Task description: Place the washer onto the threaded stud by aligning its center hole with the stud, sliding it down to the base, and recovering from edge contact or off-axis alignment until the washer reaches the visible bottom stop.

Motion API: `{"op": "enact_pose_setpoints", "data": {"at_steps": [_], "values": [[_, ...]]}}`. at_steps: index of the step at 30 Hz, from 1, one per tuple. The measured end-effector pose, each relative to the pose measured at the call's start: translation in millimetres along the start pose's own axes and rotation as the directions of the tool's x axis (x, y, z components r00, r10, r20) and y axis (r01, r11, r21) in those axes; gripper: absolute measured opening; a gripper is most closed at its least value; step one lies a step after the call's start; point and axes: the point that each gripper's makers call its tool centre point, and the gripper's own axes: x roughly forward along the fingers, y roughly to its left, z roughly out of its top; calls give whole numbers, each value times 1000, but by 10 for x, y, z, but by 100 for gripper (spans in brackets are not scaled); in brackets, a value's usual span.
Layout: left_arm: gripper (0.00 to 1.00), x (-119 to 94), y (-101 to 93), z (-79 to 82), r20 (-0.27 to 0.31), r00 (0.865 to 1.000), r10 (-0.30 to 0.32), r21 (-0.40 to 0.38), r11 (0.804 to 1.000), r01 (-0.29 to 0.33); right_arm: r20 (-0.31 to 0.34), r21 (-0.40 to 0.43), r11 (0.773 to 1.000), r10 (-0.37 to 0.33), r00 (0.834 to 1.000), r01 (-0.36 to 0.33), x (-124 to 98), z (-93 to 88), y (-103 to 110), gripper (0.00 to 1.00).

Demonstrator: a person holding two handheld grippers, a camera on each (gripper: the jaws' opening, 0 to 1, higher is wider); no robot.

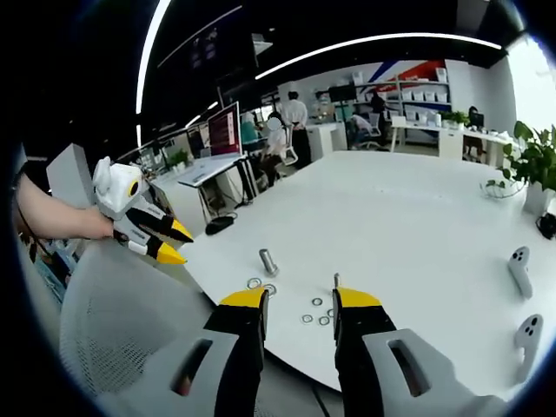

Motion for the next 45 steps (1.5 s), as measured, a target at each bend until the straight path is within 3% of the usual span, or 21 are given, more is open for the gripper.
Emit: {"op": "enact_pose_setpoints", "data": {"at_steps": [9,12,19,27,37,45], "values": [[27,455,-51,93,-71,994,-79,44,996,83,-11,-5,1000,-6,1000,6,-3,-25,-18,32],[27,619,-82,25,-103,990,-101,6,995,102,-7,-4,1000,-15,1000,15,-9,-16,-34,32],[27,841,-24,-150,-137,988,-75,-89,994,63,-2,-4,1000,-18,1000,18,-12,-10,-43,32],[27,918,90,-259,-178,983,-38,-115,993,18,2,7,1000,-25,1000,25,-13,-4,-61,32],[29,959,253,-307,-192,981,20,-208,976,-60,-1,7,1000,-25,1000,25,-12,-9,-59,32],[30,1003,278,-389,-217,976,28,-198,978,-72,-4,9,1000,-28,1000,28,-12,-18,-67,32]]}}
